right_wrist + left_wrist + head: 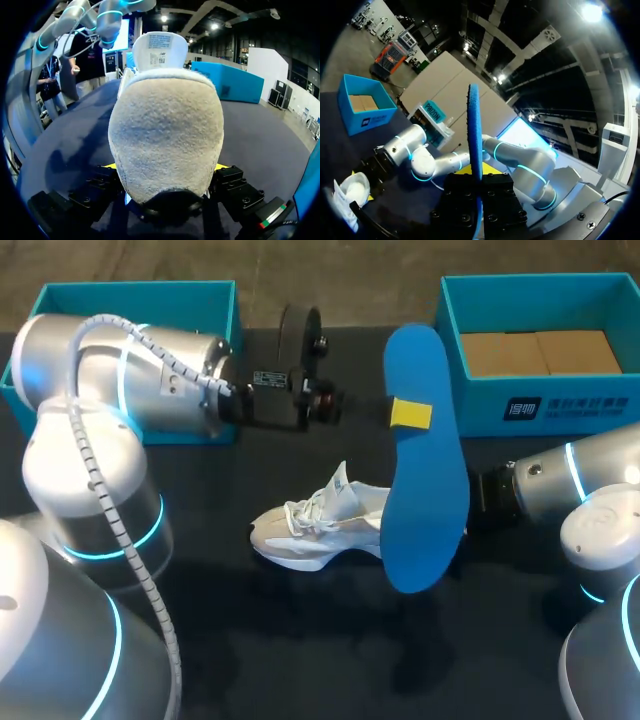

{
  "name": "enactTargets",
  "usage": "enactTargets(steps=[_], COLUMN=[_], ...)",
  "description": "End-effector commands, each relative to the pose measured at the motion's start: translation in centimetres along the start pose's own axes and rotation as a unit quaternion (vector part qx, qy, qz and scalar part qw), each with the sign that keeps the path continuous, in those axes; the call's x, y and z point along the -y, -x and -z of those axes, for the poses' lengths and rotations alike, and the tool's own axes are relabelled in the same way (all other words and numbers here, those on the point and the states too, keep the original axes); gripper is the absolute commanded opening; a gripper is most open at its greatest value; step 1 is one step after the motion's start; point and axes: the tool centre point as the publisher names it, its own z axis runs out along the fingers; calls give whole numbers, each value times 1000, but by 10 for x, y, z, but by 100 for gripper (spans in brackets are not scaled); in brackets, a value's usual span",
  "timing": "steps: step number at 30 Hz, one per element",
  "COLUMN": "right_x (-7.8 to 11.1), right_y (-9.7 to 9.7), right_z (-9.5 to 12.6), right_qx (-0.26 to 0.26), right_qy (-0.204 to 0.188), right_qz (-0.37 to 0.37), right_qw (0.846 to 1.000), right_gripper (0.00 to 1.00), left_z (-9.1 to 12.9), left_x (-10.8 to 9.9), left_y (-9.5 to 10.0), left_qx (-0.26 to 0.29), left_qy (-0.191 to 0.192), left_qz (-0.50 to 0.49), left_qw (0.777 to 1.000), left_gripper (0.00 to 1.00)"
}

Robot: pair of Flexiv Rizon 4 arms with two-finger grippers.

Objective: Take the shoe out of the shoebox, open the shoe tongue, remove and reinsert the insole, then place the shoe into the shoebox

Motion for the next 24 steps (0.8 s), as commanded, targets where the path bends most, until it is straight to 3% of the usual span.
enactTargets(steps=[1,7,8,9,20,24], right_x=[0,0,0,0,0,-4], right_y=[-1,-1,-1,-1,-1,1], right_z=[-1,-1,-1,-1,-1,9], right_qx=[1,1,1,1,1,1], right_qy=[-2,-2,-2,-2,-2,-24], right_qz=[0,0,0,0,0,-4], right_qw=[1000,1000,1000,1000,1000,1000], right_gripper=[0,0,23,100,100,100], left_z=[1,1,1,1,1,1], left_x=[-4,-4,-4,-4,-4,-4], left_y=[-1,-1,-1,-1,-1,-1], left_qx=[0,0,0,0,0,0], left_qy=[-8,-8,-8,-8,-8,-8], left_qz=[0,0,0,0,0,0], left_qw=[1000,1000,1000,1000,1000,1000], left_gripper=[0,0,0,0,0,0])
